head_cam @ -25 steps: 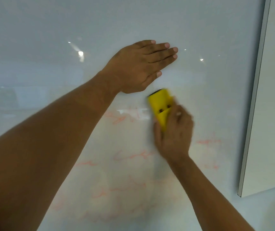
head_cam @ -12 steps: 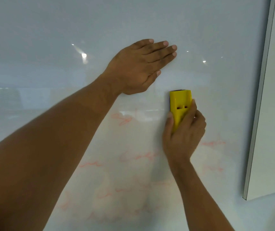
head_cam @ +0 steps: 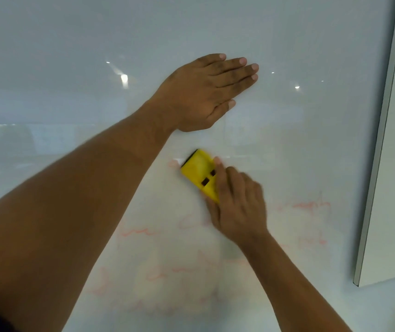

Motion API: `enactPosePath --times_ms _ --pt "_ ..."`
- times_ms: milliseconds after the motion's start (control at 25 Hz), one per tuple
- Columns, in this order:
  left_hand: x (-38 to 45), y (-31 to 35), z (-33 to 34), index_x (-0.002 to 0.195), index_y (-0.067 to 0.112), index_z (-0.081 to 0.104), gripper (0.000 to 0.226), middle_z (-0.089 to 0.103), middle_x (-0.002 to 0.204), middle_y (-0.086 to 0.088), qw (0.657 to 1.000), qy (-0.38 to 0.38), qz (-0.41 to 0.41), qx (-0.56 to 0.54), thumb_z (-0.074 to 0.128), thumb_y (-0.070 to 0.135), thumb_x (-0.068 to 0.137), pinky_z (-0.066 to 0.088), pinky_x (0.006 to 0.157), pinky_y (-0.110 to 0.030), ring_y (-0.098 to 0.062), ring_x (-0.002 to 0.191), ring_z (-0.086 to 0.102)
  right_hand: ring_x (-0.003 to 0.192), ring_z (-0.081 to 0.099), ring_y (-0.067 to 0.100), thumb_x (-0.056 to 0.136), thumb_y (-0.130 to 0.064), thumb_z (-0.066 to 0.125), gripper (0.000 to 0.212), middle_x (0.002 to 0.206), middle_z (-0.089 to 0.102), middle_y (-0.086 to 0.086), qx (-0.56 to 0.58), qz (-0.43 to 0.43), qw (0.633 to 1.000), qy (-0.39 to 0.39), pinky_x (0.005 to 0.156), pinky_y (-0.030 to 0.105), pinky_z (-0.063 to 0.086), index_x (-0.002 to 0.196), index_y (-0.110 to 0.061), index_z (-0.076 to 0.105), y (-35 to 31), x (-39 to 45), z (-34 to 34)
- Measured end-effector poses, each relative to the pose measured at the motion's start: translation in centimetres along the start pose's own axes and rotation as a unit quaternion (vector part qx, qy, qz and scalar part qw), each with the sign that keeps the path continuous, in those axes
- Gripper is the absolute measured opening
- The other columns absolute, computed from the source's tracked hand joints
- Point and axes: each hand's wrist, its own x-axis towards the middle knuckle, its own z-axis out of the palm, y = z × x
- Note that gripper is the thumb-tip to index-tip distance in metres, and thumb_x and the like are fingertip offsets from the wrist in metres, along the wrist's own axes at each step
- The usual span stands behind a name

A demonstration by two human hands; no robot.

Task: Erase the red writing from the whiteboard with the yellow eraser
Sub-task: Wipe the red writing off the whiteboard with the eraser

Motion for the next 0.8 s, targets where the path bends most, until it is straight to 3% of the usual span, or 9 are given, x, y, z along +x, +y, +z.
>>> enactPosePath --times_ms 120,160,280,320,440,600,720,760,800 --pt "-0.7 -0.4 -0.3 0.169 0.014 0.024 0.061 0.024 0.176 -0.004 1.0 -0.001 -0.005 -0.004 0.02 0.033 0.111 0.017 0.134 -0.042 -0.023 0.163 0.022 0.103 0.045 0.036 0.101 -0.041 0.044 0.065 0.126 0.052 0.024 0.048 0.269 0.961 0.05 0.08 0.044 0.036 0.151 0.001 0.038 0.0 2.0 -0.3" --pt "-0.9 -0.5 -0.5 0.169 0.014 0.025 0.061 0.025 0.175 -0.004 1.0 0.0 -0.006 -0.002 0.022 0.031 0.111 0.018 0.134 -0.042 -0.023 0.163 0.023 0.103 0.045 0.037 0.1 -0.04 0.045 0.065 0.127 0.05 0.024 0.056 0.244 0.968 0.036 0.08 0.044 0.036 0.15 0.002 0.038 -1.4 1.7 -0.2" --pt "-1.9 -0.9 -1.2 0.169 0.014 0.025 0.06 0.025 0.175 -0.003 1.0 0.0 -0.014 0.002 0.023 0.032 0.112 0.018 0.134 -0.042 -0.022 0.163 0.023 0.095 0.05 0.038 0.098 -0.04 0.047 0.064 0.125 0.05 0.021 0.023 -0.043 0.999 -0.008 0.074 0.044 0.037 0.148 0.0 0.042 -2.4 -0.2 -0.4" --pt "-2.5 -1.3 -1.4 0.169 0.014 0.024 0.06 0.024 0.176 -0.003 1.0 -0.002 -0.022 0.003 0.022 0.033 0.112 0.018 0.134 -0.042 -0.022 0.163 0.022 0.095 0.048 0.037 0.099 -0.041 0.046 0.064 0.125 0.049 0.02 0.005 -0.012 1.0 0.002 0.073 0.043 0.036 0.148 -0.001 0.041 -1.3 0.5 -0.3" --pt "-4.2 -2.3 -2.1 0.17 0.015 0.023 0.06 0.023 0.176 -0.004 0.999 -0.006 -0.042 0.003 0.023 0.033 0.112 0.014 0.134 -0.04 -0.022 0.163 0.02 0.103 0.045 0.037 0.101 -0.041 0.044 0.064 0.127 0.051 0.025 0.044 0.263 0.962 0.049 0.08 0.044 0.035 0.15 0.002 0.039 -2.2 2.5 -0.2" --pt "-5.8 -2.8 -2.6 0.169 0.014 0.024 0.059 0.023 0.176 -0.004 0.998 -0.001 -0.057 0.01 0.024 0.03 0.112 0.015 0.134 -0.04 -0.021 0.163 0.02 0.095 0.048 0.037 0.097 -0.039 0.05 0.062 0.123 0.053 0.022 0.031 -0.05 0.998 0.003 0.073 0.043 0.036 0.146 0.0 0.047 -5.0 1.4 -0.1" --pt "-6.2 -3.1 -2.6 0.169 0.012 0.026 0.062 0.025 0.175 -0.006 0.998 0.001 -0.061 0.012 0.025 0.026 0.108 0.017 0.134 -0.041 -0.022 0.163 0.022 0.101 0.047 0.037 0.101 -0.04 0.048 0.063 0.125 0.052 0.022 0.047 0.215 0.974 0.05 0.078 0.043 0.035 0.15 -0.001 0.041 -3.3 4.2 -0.3" --pt "-6.2 -3.1 -2.6 0.169 0.012 0.026 0.063 0.025 0.175 -0.006 0.998 0.0 -0.06 0.011 0.026 0.026 0.107 0.017 0.134 -0.041 -0.022 0.163 0.023 0.102 0.047 0.037 0.101 -0.04 0.047 0.064 0.125 0.053 0.024 0.057 0.239 0.968 0.051 0.08 0.043 0.035 0.151 0.0 0.039 -4.0 4.1 -0.1" --pt "-6.2 -3.1 -2.6 0.169 0.012 0.025 0.064 0.025 0.176 -0.006 0.998 -0.003 -0.058 0.012 0.025 0.026 0.106 0.016 0.134 -0.041 -0.022 0.163 0.022 0.101 0.047 0.038 0.1 -0.04 0.047 0.065 0.125 0.052 0.025 0.063 0.173 0.982 0.036 0.079 0.044 0.035 0.151 0.0 0.038 -5.4 3.2 0.0"
